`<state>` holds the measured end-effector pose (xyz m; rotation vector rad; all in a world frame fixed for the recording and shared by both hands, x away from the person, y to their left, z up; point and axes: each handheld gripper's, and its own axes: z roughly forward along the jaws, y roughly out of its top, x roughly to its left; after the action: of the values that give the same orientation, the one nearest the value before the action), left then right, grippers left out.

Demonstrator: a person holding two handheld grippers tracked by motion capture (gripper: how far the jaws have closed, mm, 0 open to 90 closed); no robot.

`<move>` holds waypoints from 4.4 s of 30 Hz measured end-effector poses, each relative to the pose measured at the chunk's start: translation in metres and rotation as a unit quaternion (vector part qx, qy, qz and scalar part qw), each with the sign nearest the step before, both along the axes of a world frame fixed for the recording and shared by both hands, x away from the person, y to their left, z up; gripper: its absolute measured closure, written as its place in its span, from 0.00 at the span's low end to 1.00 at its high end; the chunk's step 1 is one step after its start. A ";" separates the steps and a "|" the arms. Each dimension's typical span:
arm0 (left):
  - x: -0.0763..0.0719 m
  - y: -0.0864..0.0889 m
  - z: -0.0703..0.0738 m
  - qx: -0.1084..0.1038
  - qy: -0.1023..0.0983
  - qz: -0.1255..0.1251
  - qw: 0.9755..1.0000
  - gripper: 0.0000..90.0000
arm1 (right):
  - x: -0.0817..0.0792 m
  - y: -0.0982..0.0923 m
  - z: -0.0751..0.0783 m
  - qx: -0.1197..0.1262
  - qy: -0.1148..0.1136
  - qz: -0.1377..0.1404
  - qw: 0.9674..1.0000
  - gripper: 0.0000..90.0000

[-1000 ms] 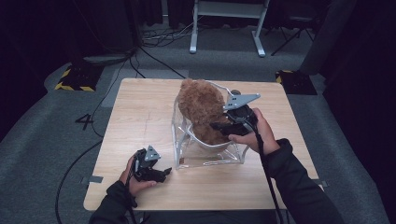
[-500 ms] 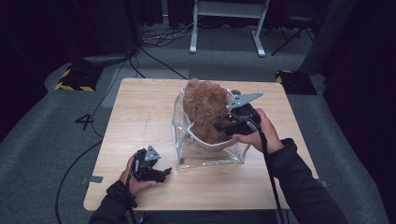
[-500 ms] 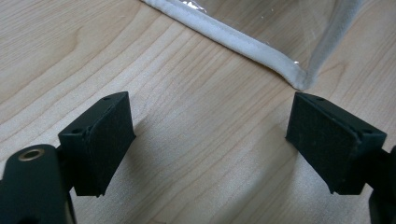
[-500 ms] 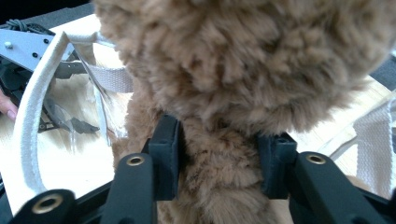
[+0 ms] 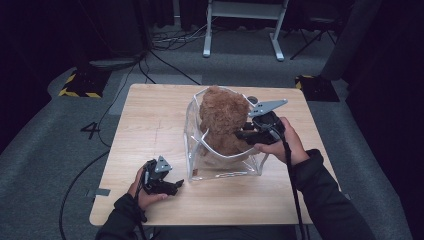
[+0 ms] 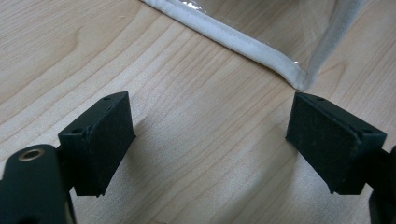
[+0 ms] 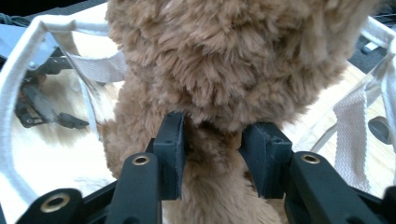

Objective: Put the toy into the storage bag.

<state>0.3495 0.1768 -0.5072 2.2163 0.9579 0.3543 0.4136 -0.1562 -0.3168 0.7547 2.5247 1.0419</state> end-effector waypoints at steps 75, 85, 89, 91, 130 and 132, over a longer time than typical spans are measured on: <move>0.000 0.000 0.000 -0.001 0.000 0.001 1.000 0.16 | -0.021 -0.081 0.015 0.026 -0.091 -0.048 0.994 0.27; 0.000 0.000 0.000 0.000 -0.001 0.000 1.000 0.16 | -0.026 -0.093 0.013 0.018 -0.097 -0.056 0.994 0.27; 0.000 0.000 0.000 0.000 0.000 0.000 1.000 0.17 | -0.029 -0.097 0.012 0.015 -0.101 -0.059 0.993 0.27; 0.000 0.000 0.000 0.000 0.000 0.001 1.000 0.17 | -0.031 -0.099 0.012 0.014 -0.105 -0.060 0.993 0.27; 0.000 0.000 0.000 0.000 -0.001 0.000 1.000 0.16 | -0.032 -0.135 -0.059 -0.050 -0.073 -0.094 0.992 0.27; 0.000 0.000 0.000 -0.001 0.000 0.001 1.000 0.16 | -0.030 -0.137 -0.067 -0.050 -0.065 -0.096 0.992 0.27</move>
<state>0.3494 0.1767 -0.5074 2.2143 0.9597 0.3535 0.3832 -0.2933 -0.3836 0.8528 2.3234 0.8650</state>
